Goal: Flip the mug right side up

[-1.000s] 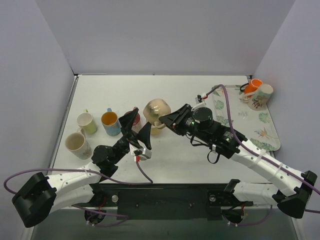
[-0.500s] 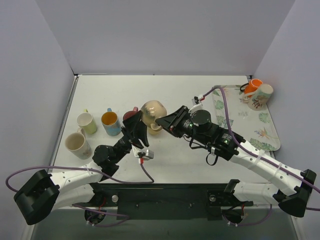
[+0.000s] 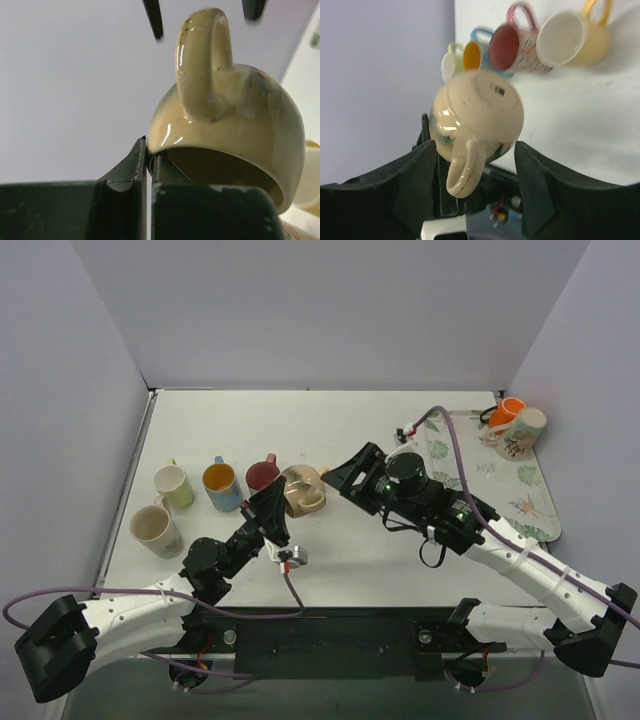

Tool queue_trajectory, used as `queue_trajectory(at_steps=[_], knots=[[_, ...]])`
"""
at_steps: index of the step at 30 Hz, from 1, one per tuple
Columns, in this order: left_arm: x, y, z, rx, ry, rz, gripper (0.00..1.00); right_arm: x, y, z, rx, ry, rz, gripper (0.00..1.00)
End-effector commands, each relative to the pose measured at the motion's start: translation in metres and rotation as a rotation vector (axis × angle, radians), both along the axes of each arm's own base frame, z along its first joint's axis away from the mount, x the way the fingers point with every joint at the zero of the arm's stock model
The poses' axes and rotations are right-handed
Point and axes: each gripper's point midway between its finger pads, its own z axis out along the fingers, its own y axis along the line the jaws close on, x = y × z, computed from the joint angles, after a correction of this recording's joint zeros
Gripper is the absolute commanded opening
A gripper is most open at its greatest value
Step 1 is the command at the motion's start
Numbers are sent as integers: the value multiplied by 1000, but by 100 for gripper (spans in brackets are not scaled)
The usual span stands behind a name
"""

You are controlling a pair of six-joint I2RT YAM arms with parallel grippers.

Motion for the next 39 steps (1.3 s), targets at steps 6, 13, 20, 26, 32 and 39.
queue_trajectory(at_steps=[6, 13, 20, 26, 32, 39], knots=[[4, 23, -58, 247, 822, 164, 0, 25, -109, 8, -474, -209, -240, 72], [-63, 87, -137, 574, 1484, 377, 0, 19, -139, 10, -537, -253, -291, 72], [-30, 180, -174, 504, 1701, 659, 0, 21, -157, 7, -593, -261, -313, 75], [-12, 195, -192, 437, 1778, 629, 0, 24, -171, -5, -624, -240, -342, 75], [8, 210, -229, 473, 1818, 712, 0, 28, -183, -11, -664, -233, -372, 76], [36, 216, -231, 445, 1691, 802, 0, 48, -251, -18, -800, -170, -588, 78]])
